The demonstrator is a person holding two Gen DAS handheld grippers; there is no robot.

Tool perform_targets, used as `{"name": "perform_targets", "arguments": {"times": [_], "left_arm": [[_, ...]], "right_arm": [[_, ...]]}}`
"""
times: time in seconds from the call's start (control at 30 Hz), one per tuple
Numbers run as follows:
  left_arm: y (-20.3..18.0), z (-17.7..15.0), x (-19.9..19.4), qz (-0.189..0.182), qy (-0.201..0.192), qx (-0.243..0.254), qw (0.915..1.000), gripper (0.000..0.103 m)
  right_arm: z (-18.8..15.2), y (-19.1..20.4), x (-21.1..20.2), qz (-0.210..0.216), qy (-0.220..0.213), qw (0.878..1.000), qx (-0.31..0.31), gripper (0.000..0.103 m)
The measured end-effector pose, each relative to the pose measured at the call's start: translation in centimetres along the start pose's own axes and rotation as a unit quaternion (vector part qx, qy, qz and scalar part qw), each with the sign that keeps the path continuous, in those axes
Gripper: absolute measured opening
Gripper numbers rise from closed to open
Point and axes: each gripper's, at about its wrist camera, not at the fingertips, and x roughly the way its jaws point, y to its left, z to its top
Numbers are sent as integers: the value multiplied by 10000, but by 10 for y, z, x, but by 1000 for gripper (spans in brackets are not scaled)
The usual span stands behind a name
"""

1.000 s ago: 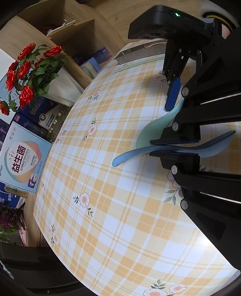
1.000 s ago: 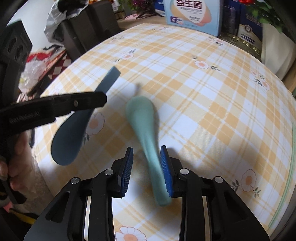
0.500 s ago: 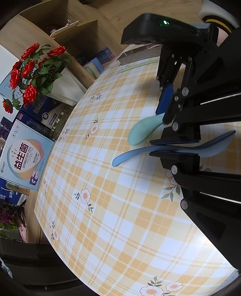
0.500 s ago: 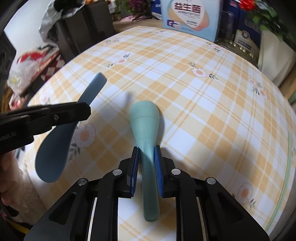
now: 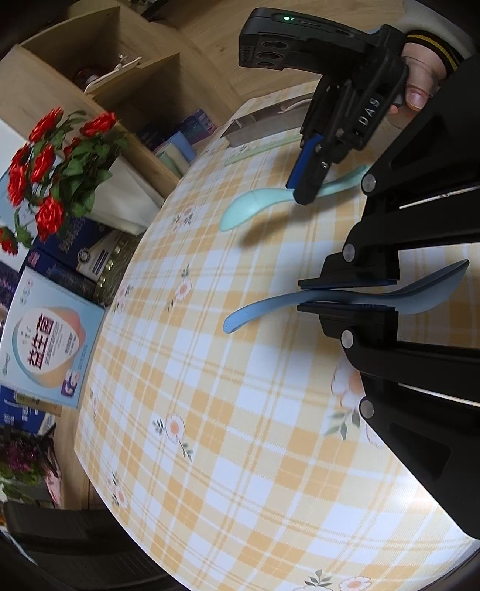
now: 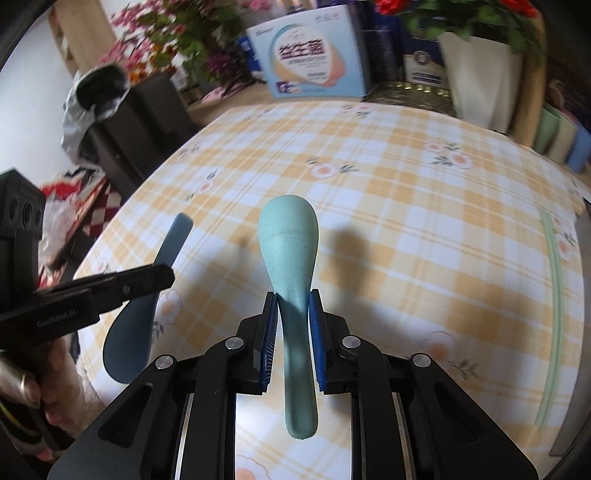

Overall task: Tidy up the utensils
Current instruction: 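Lift the mint-green spoon with the right tool while the left tool holds the blue spoon, then lower the mint-green spoon into the steel tray and open the right tool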

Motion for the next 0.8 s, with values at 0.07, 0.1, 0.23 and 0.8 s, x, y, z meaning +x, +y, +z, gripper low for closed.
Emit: {"name": "perform_targets", "arguments": {"times": [0.07,0.1,0.23,0.8], "left_arm": [[-10,2,1,-86,19,103,9999,6],[-17,3,2,-148,23,167,9997,6],[-37,8,7,-302,85,325,9990,6],[-156,35,44,-811,290,1040,9908,6]], "right_arm": [[0,-9,-9,-39,-122,9998,119,17],[-1,-14,-14,-47,-175,9997,181,17],[-3,-36,-34,-124,-408,9980,470,17],[-50,-181,-137,-886,-1359,9675,1940,17]]}}
